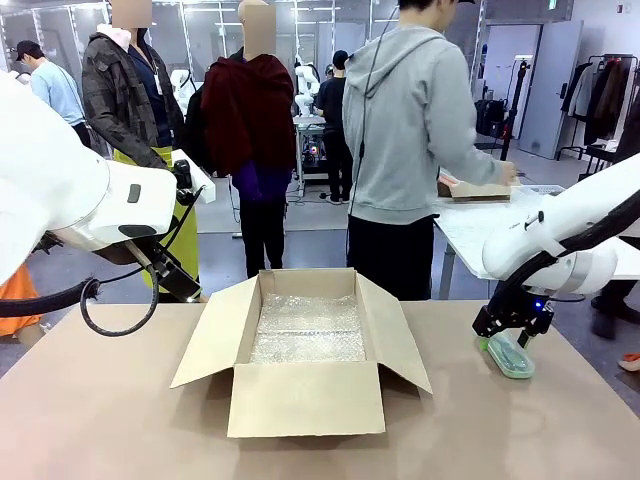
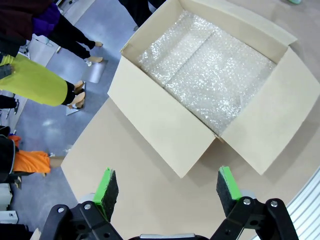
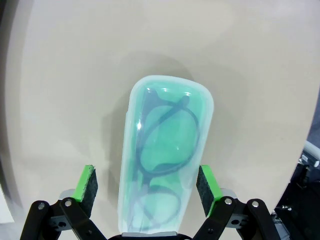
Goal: Pack the glasses set securely to prepare it for shipping.
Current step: Place the Glasses case inside the Package Box.
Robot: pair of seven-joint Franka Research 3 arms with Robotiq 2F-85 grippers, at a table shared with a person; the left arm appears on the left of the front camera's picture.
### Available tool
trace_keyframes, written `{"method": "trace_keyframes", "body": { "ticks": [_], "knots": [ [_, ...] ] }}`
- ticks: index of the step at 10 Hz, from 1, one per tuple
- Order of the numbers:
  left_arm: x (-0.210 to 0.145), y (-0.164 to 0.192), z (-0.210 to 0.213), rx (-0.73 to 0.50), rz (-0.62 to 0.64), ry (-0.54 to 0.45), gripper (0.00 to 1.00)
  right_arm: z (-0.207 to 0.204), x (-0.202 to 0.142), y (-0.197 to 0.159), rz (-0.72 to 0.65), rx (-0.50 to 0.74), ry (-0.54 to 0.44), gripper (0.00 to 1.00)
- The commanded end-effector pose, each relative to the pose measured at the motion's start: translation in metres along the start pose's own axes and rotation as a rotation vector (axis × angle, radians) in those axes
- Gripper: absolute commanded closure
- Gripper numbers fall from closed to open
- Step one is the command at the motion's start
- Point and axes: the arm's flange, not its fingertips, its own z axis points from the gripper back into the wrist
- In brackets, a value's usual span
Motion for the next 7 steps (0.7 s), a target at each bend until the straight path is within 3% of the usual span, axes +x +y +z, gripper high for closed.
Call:
{"method": "trace_keyframes", "body": {
  "ticks": [1,3,4,5,6,7],
  "knots": [
    [-0.0005,0.0014,0.0013,0.002,-0.017,-0.002,0.0,-0.0069,0.0107,-0.0003,-0.039,-0.025,0.022,0.0],
    [-0.0005,0.0014,0.0013,0.002,-0.017,-0.002,0.0,-0.0094,0.0098,-0.0006,-0.047,-0.028,0.035,0.0],
    [-0.0005,0.0014,0.0013,0.002,-0.017,-0.002,0.0,-0.0081,0.0088,0.0007,-0.042,-0.031,0.036,0.2],
    [-0.0005,0.0014,0.0013,0.002,-0.017,-0.002,0.0,-0.0048,0.0082,0.0012,-0.041,-0.034,0.037,0.2],
    [-0.0005,0.0014,0.0013,0.002,-0.017,-0.002,0.0,-0.0026,0.0078,0.0013,-0.04,-0.039,0.042,0.4],
    [-0.0005,0.0014,0.0013,0.002,-0.017,-0.002,0.0,-0.0017,0.0081,0.0006,-0.044,-0.039,0.045,0.22]
  ]
}}
